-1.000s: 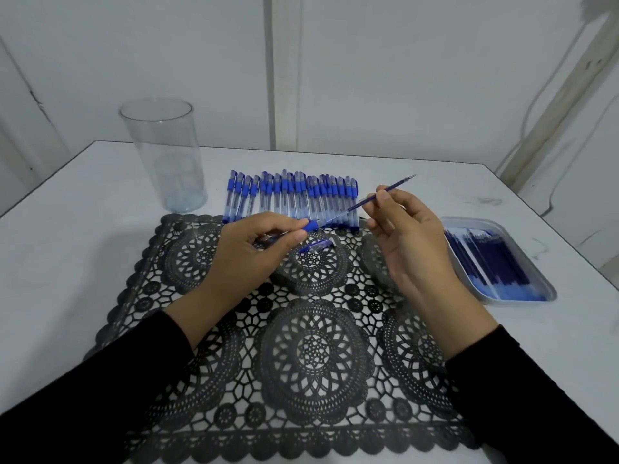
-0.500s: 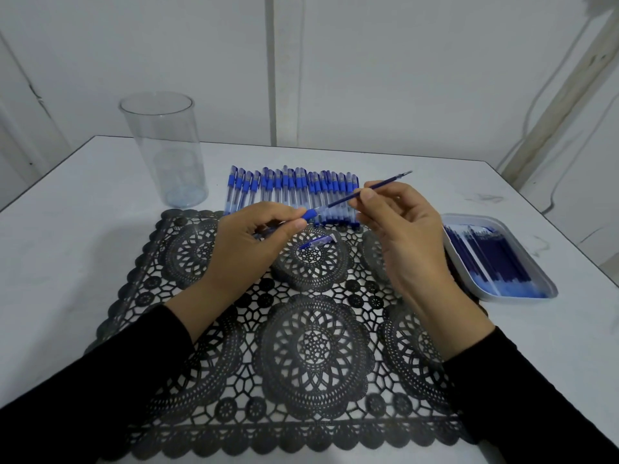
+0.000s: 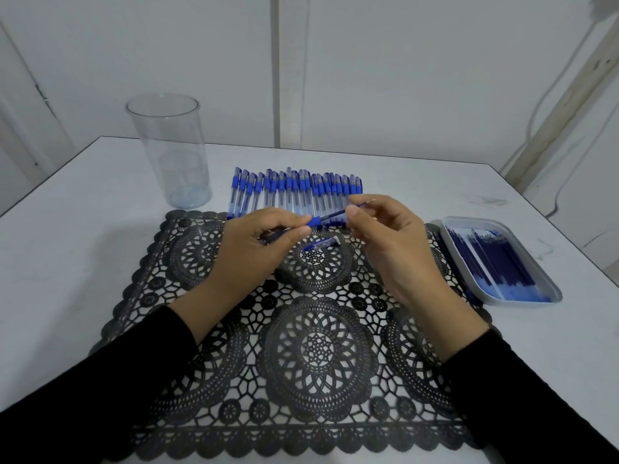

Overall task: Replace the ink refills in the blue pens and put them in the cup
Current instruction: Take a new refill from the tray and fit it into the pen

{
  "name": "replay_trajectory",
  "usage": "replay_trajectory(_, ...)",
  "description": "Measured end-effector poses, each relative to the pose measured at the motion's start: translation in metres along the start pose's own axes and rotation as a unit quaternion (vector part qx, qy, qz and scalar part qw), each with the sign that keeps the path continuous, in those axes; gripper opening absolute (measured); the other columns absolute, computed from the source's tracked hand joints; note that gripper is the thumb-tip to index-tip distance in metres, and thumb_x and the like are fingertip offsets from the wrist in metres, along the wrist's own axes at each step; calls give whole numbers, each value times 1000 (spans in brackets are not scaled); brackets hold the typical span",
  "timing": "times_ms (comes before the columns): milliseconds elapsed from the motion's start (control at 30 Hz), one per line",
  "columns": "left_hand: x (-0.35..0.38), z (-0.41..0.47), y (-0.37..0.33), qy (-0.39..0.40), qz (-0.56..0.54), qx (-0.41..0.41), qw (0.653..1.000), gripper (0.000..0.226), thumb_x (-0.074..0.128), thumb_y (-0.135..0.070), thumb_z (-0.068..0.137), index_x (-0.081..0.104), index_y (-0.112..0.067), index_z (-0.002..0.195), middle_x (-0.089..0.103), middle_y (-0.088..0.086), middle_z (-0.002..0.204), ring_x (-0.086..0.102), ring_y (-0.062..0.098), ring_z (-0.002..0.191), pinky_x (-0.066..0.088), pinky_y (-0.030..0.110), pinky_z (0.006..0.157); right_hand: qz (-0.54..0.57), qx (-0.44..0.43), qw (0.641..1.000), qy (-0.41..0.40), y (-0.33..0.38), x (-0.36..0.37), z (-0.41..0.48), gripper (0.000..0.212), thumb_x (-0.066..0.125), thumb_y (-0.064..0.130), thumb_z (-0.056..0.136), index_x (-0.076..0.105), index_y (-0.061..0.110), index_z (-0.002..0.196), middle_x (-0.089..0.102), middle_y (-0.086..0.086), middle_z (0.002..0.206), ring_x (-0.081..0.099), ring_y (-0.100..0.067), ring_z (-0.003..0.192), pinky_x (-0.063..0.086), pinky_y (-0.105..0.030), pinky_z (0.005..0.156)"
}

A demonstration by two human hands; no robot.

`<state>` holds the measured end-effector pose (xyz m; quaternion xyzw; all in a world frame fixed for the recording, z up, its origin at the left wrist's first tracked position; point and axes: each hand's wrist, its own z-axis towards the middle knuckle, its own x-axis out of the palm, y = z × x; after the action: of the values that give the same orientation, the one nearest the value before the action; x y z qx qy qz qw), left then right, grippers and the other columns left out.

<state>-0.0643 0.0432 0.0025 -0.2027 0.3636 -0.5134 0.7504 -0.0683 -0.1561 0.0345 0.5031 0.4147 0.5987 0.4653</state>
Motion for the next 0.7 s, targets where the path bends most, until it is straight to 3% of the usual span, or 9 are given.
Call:
replay_trajectory(200,1,-1,2,9,-4,-11,1000,18,76,-12,84,76,-11,102,74,-6,93,70,4,81,53,13,75,-23,2,999,34,0,-7,2,14,69,3,84,69,9,96,68,-4,85,62,-19,83,49,-27,83)
replay_trajectory(333,1,-1,3,16,-9,-14,1000,18,76,-14,83,75,-15,101,75,-6,92,71,6,82,54,16,75,-127,-2,990,57,-2,-7,3,17,69,8,86,73,13,102,74,-9,92,66,-14,81,51,-17,71)
replay_trajectory(433,0,-1,3,25,-10,-18,999,18,76,-16,83,75,-17,101,75,-6,92,71,8,81,56,19,76,-179,19,978,108,-3,-7,3,23,71,18,85,74,22,108,74,-3,93,64,-14,81,55,-22,81)
replay_trajectory(533,0,-1,3,24,-1,-29,999,18,76,-14,84,75,-18,102,75,-7,92,71,8,82,56,19,77,-215,37,970,103,-6,-15,6,24,69,17,88,72,21,112,74,-1,96,66,-12,83,53,-16,82)
replay_trajectory(700,-1,0,4,17,13,-67,998,18,76,-15,85,75,-20,102,73,-15,92,70,0,84,52,11,78,-415,-17,908,55,-18,-33,17,14,69,17,89,74,25,100,68,7,79,56,2,67,43,-5,64)
